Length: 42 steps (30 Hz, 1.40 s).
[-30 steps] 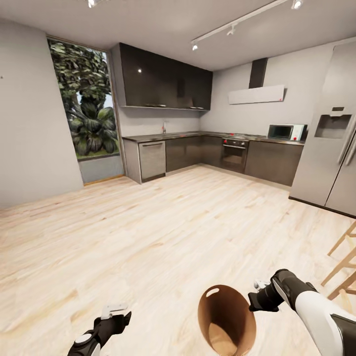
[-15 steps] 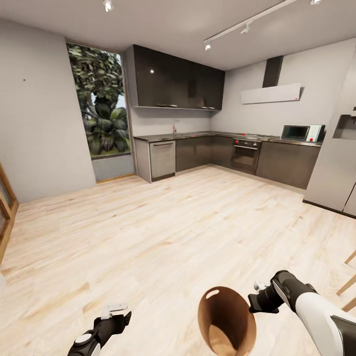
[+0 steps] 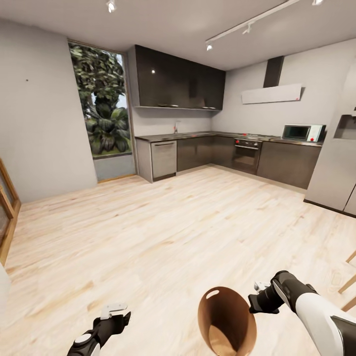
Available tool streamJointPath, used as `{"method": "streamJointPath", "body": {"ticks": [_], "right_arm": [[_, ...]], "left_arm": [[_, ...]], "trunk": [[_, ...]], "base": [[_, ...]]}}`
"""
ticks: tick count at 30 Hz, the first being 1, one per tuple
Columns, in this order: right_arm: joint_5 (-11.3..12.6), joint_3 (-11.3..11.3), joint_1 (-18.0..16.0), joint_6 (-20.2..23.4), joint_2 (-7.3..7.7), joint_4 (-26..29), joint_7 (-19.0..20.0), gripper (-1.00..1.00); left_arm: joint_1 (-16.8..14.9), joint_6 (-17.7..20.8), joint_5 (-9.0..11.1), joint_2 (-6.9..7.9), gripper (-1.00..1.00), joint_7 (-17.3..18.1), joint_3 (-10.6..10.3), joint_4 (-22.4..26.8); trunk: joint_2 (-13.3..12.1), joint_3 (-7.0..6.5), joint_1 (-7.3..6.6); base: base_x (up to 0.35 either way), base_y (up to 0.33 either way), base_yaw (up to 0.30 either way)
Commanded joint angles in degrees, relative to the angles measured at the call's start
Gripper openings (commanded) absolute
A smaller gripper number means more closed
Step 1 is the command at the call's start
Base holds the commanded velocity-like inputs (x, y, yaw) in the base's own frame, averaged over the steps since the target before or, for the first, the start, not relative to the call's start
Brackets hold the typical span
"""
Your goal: Put the three can of soda from the living room inside the tash can in the kitchen.
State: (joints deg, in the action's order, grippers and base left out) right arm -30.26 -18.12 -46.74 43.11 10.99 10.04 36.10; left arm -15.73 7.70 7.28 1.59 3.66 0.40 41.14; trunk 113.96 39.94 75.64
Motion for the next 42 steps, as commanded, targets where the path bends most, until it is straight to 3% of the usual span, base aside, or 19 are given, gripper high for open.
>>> {"method": "streamJointPath", "body": {"ticks": [1, 3, 6, 8, 12, 14, 30, 42], "right_arm": [[1.26, -0.69, -0.02, 0.4, -0.01, -0.02, 0.22, -1.0], [1.26, -0.69, -0.02, 0.4, 0.01, -0.02, 0.21, -1.0], [1.26, -0.72, -0.02, 0.4, 0.05, 0.03, 0.2, -1.0], [1.26, -0.73, -0.02, 0.4, 0.07, 0.05, 0.2, -1.0], [1.26, -0.77, -0.02, 0.34, 0.15, 0.11, 0.15, -1.0], [1.26, -0.77, -0.02, 0.33, 0.2, 0.22, 0.13, -1.0], [1.22, -0.74, 0.24, 0.22, 0.12, 0.5, 0.11, -1.0], [1.2, -0.71, 0.41, 0.23, 0.0, 0.59, -0.1, -1.0]], "left_arm": [[0.0, 0.15, -0.01, 0.05, 1.0, -0.34, 0.1, 0.0], [-0.04, 0.49, -0.02, 0.26, 1.0, -1.69, 0.33, 0.0], [-0.04, 0.49, 0.12, 2.08, 1.0, -2.89, 0.58, 0.14], [0.0, 0.34, 0.32, 4.23, 1.0, -3.19, 0.54, 0.65], [0.1, 0.06, 0.47, 6.55, 1.0, -3.4, 0.54, 1.11], [0.14, -0.02, 0.47, 6.99, 1.0, -3.47, 0.51, 1.25], [0.14, -0.23, 0.1, 7.13, 1.0, -3.79, 0.39, 1.39], [0.1, -0.23, 0.1, 6.95, 1.0, -3.85, 0.36, 1.4]], "trunk": [[0.0, -0.01, 0.0], [0.0, -0.01, 0.0], [0.0, -0.01, 0.0], [0.0, -0.01, 0.0], [0.0, -0.01, 0.0], [0.0, -0.01, 0.0], [0.0, -0.01, 0.0], [0.0, -0.01, 0.0]], "base": [[-0.094, 0.226, 0.0], [-0.092, 0.209, 0.0], [-0.05, 0.156, 0.0], [-0.023, 0.096, 0.0], [-0.011, 0.045, 0.0], [-0.003, 0.015, 0.0], [0.0, 0.002, 0.006], [0.0, 0.0, 0.21]]}}
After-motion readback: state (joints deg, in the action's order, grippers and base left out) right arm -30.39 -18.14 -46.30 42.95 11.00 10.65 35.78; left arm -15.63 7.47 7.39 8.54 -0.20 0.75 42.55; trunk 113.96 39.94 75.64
